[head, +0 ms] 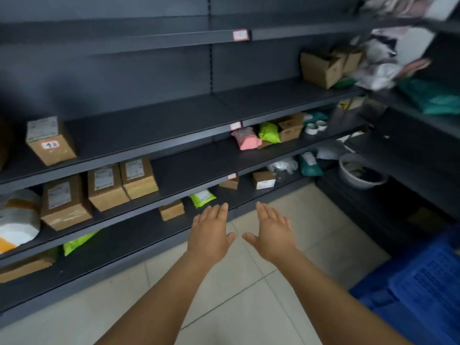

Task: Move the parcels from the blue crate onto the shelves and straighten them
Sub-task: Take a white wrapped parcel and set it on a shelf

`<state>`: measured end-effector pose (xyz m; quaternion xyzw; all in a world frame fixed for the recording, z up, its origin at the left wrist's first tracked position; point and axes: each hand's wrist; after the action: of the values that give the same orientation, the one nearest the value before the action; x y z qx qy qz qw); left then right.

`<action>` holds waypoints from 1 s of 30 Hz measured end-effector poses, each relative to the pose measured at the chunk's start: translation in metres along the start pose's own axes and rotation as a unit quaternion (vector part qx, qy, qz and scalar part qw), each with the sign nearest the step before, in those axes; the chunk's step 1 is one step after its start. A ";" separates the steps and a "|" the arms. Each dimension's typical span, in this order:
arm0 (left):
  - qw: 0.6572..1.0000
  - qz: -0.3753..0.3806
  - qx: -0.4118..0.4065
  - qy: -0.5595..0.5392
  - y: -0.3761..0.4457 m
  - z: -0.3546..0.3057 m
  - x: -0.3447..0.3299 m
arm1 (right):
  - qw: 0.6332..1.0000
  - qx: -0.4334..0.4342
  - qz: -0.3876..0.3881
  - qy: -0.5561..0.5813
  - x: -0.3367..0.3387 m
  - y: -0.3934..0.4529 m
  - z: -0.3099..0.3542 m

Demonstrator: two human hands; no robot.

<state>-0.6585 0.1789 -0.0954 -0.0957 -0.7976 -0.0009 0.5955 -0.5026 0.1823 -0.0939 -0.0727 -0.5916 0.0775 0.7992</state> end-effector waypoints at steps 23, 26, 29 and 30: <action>0.954 0.058 -0.293 0.037 -0.151 -0.395 -0.105 | 0.957 -0.272 -0.094 0.016 0.059 -0.315 -0.351; 0.942 0.073 -0.324 0.040 -0.174 -0.440 -0.123 | 0.947 -0.305 -0.099 0.028 0.061 -0.355 -0.386; 0.928 0.096 -0.358 0.047 -0.192 -0.479 -0.142 | 0.935 -0.337 -0.100 0.039 0.060 -0.391 -0.418; 0.923 0.102 -0.369 0.048 -0.197 -0.491 -0.148 | 0.931 -0.348 -0.102 0.044 0.058 -0.402 -0.427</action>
<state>-0.1823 -0.0941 -0.0711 -0.3895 -0.6975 -0.2383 0.5523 -0.0622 -0.2084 -0.0795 -0.2888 -0.5500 -0.2182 0.7526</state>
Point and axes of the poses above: each hand's wrist, its own y-axis towards the middle knuckle, its own x-axis out of the back of the hand, z = x × y, and after that the axes turned 1 degree about -x, right-handed
